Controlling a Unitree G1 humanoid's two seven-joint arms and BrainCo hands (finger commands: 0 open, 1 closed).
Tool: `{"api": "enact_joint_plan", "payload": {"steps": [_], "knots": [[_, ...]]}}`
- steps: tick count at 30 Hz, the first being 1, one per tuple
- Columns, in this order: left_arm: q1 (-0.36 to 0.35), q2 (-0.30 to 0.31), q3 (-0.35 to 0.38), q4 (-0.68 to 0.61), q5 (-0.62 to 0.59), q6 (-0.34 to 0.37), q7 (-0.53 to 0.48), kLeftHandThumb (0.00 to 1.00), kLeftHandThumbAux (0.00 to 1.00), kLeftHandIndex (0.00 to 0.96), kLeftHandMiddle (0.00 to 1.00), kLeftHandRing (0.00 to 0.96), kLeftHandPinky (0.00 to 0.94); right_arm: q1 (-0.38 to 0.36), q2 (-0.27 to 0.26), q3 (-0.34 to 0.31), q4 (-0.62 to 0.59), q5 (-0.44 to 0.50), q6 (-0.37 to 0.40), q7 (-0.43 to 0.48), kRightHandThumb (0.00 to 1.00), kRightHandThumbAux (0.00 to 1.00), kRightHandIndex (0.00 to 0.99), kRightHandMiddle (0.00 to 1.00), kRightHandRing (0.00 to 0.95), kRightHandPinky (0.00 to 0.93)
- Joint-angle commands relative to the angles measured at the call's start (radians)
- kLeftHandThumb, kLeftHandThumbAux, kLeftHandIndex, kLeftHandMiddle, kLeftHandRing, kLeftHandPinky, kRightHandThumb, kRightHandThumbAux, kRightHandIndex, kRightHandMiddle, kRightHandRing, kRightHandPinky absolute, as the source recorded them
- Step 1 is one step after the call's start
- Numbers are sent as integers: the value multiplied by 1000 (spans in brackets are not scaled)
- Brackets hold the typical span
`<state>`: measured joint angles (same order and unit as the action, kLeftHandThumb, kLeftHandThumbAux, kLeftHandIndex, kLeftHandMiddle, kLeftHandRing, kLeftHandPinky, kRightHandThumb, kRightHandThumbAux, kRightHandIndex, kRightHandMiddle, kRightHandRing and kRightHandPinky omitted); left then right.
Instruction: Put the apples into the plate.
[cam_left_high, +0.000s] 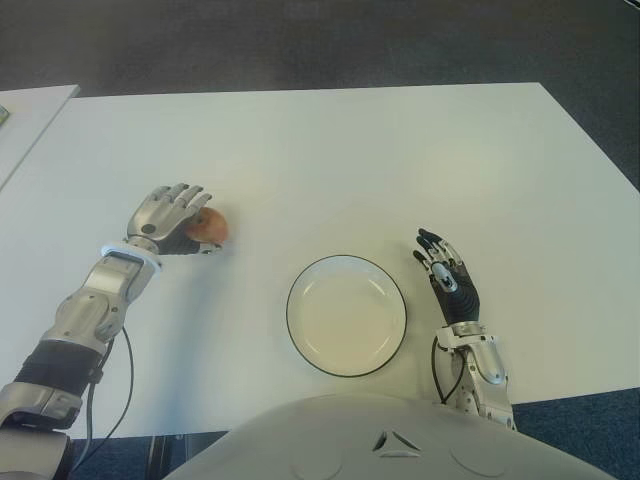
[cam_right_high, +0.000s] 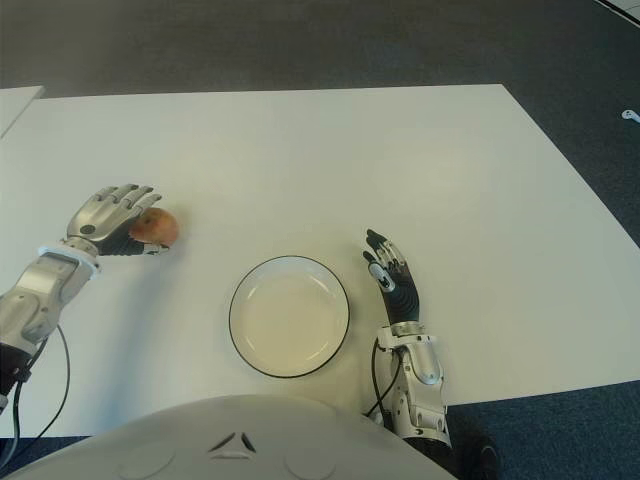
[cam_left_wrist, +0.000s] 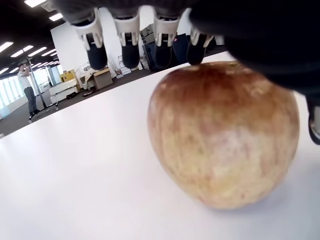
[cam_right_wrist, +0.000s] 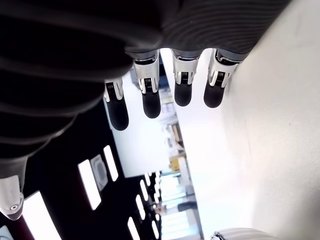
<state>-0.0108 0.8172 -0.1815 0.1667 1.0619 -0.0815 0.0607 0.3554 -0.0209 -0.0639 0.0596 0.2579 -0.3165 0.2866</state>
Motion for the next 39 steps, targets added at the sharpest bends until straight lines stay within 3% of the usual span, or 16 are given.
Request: {"api": "enact_joint_plan", "payload": {"steps": [1,15,28,39], "knots": [[-22,-2,-31,33,18,24,0,254,319,0,0,0,0,18,-5,-2,15,-8,18,-1,223,508,188,132,52,30],[-46,-24,-59,71,-5,59,4,287,340,0,0,0,29,24,-13,-6,19,-12,6,2,216,513,194,134,54,35],[-120,-74,-115,263,-37,25,114,257,366,0,0,0,49,25,-14,-23,29,6,-3,7,238,512,220,139,52,32],[-65,-53,-132,207,-50,65,71,300,418,3,0,0,81,32,-20,-41,24,11,10,5,269,521,229,134,46,14]]}}
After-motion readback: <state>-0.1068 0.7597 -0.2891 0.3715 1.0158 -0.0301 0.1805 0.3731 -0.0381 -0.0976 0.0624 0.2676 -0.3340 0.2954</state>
